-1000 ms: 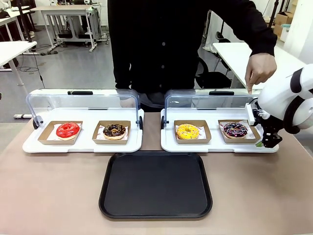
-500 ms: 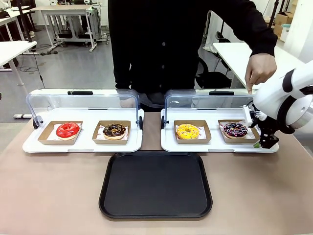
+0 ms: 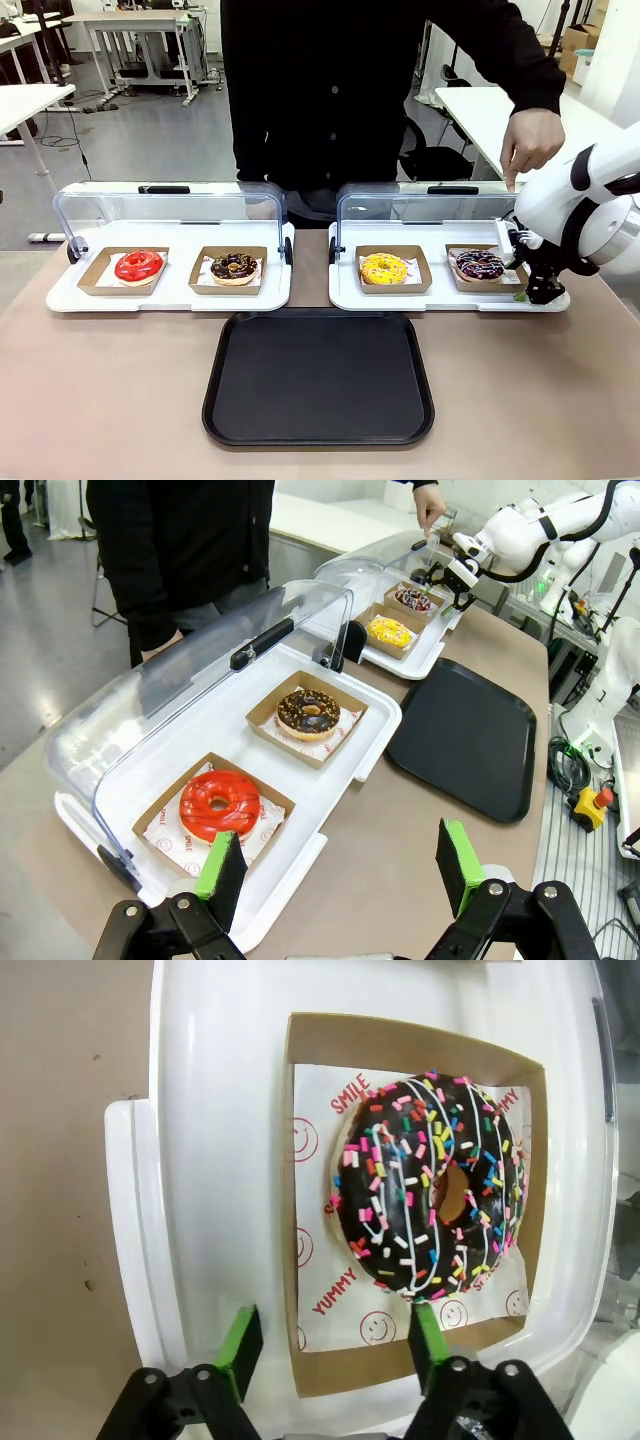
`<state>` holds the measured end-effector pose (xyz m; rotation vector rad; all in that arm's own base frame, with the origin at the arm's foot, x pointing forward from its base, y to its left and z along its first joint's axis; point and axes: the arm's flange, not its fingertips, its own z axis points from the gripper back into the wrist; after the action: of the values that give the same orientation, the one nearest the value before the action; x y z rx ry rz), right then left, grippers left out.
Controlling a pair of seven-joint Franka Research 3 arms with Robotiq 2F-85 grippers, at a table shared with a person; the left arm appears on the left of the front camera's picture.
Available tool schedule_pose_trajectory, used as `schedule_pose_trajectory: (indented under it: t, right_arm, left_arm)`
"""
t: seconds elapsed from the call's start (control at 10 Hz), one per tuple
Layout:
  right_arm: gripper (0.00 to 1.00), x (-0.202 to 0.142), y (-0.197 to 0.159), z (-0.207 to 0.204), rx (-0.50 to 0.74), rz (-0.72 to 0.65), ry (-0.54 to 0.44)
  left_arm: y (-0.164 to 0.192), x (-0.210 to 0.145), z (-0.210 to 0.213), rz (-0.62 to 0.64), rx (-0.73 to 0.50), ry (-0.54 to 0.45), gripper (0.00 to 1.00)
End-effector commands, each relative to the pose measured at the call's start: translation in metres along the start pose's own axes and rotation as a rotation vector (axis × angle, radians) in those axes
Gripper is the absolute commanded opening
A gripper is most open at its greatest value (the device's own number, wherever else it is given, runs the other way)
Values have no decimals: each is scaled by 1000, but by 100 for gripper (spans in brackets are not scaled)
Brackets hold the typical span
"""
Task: Move the fourth donut from the left to the tray.
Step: Pick up the Paper togo box containing the Donut indicated by the person and place it on the Handle tray.
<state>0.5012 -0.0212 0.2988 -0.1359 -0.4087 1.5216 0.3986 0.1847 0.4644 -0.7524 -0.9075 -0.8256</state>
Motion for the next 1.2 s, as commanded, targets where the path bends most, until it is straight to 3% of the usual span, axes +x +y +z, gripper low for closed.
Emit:
schedule_pose_trajectory:
  t: [0.0,0.1,0.2,1.1]
  right_arm:
    - [0,-4,-3,-4,3,20,-2]
    - [25,-5,-4,-3,7,19,6]
    - [0,-4,-4,-2,13,18,6]
    - [0,-3,0,-1,14,20,8]
  left_arm:
    - [-1,0,1,-19,-5,-9,100]
    - [-1,0,1,-19,-5,-9,100]
    - [-1,0,1,-19,-5,-9,100]
    - [-1,0,1,-19,-5,-9,100]
